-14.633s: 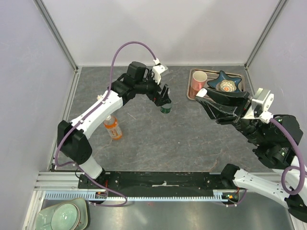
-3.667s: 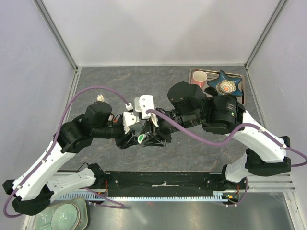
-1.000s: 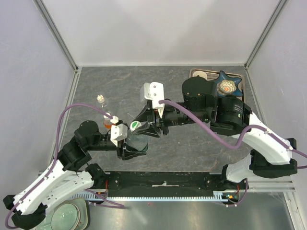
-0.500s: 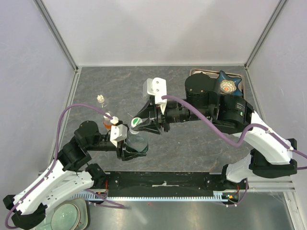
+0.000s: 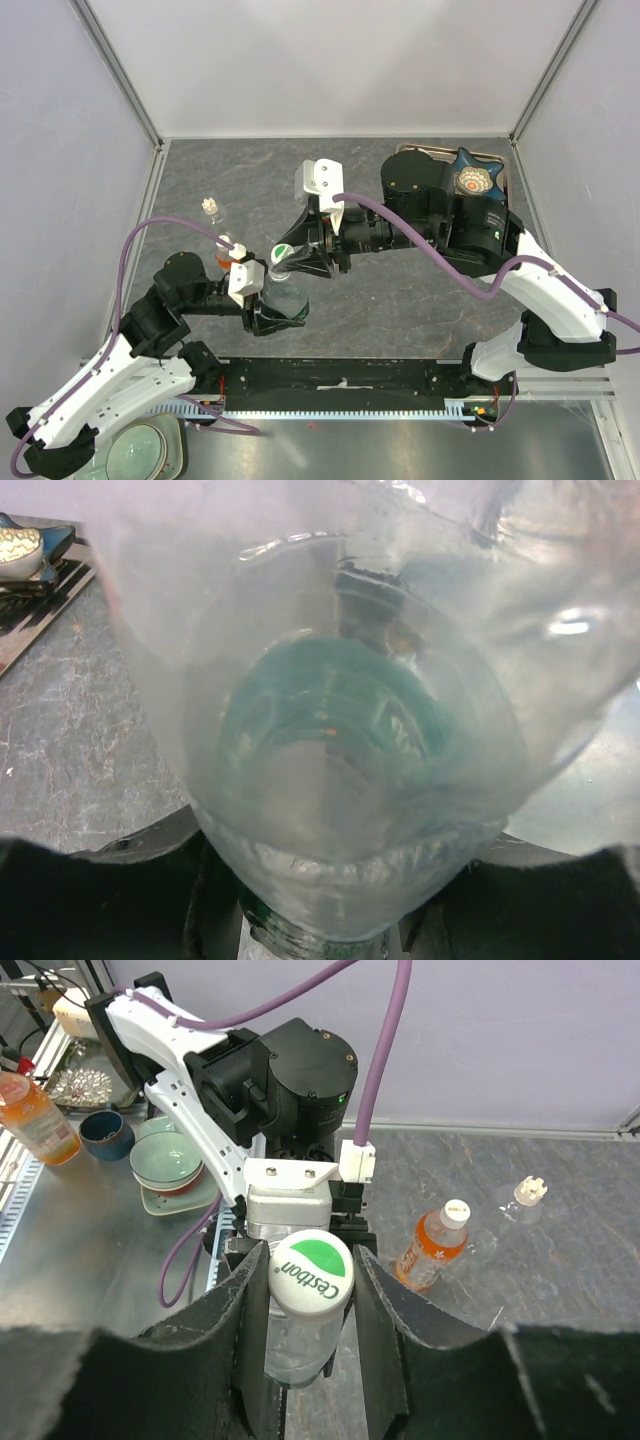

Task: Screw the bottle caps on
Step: Screw the bottle cap onto the plastic bottle.

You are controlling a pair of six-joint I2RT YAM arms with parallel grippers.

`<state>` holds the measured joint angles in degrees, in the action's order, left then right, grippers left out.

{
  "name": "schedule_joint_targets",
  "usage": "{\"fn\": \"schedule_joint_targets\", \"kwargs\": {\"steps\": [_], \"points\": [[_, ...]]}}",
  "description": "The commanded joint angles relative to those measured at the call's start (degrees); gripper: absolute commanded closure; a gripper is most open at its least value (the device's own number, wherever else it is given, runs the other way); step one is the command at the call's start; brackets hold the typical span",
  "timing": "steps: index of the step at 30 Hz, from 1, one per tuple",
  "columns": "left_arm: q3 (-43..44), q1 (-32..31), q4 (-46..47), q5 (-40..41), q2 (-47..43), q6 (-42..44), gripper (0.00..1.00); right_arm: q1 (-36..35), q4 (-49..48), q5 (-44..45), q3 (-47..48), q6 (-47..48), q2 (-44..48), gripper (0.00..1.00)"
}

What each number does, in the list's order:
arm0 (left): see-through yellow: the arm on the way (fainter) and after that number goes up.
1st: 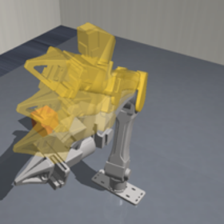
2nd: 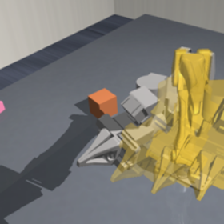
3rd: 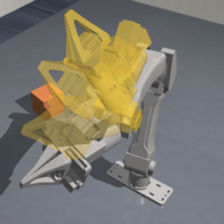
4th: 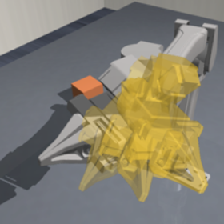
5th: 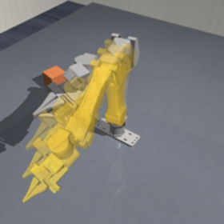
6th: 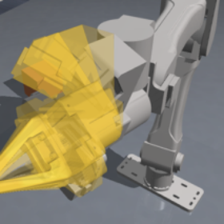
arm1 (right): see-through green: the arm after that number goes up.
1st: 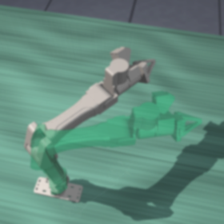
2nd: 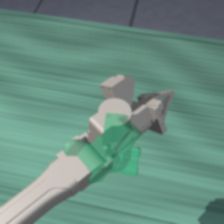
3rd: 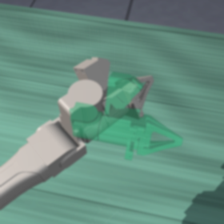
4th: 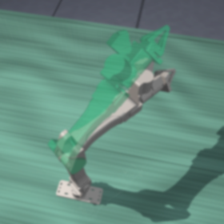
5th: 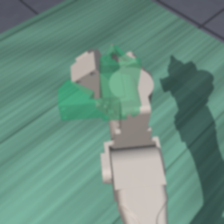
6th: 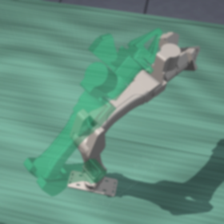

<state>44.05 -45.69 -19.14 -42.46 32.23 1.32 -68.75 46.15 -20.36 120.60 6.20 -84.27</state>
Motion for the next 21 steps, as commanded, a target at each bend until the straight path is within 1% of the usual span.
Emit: {"fn": "schedule_joint_targets", "kwargs": {"steps": [1, 4, 11, 21], "points": [[0.3, 0.4, 2.7, -1.4, -0.3, -0.7, 0.67, 0.3, -1.4, -2.7, -1.1, -1.4, -0.5, 0.58], [0.3, 0.6, 2.8, -1.2, -0.4, -0.8, 0.67, 0.3, -1.4, -4.9, -1.2, -2.2, -0.7, 0.57], [0.2, 1.0, 2.7, -1.3, -0.9, -0.8, 0.68, 0.4, -1.1, -6.7, -2.0, -2.9, 0.0, 0.55], [-0.1, 1.3, 2.9, -1.3, -0.9, -0.8, 0.7, 1.4, 0.0, -12.5, -0.7, -4.7, -0.7, 0.52]]}}
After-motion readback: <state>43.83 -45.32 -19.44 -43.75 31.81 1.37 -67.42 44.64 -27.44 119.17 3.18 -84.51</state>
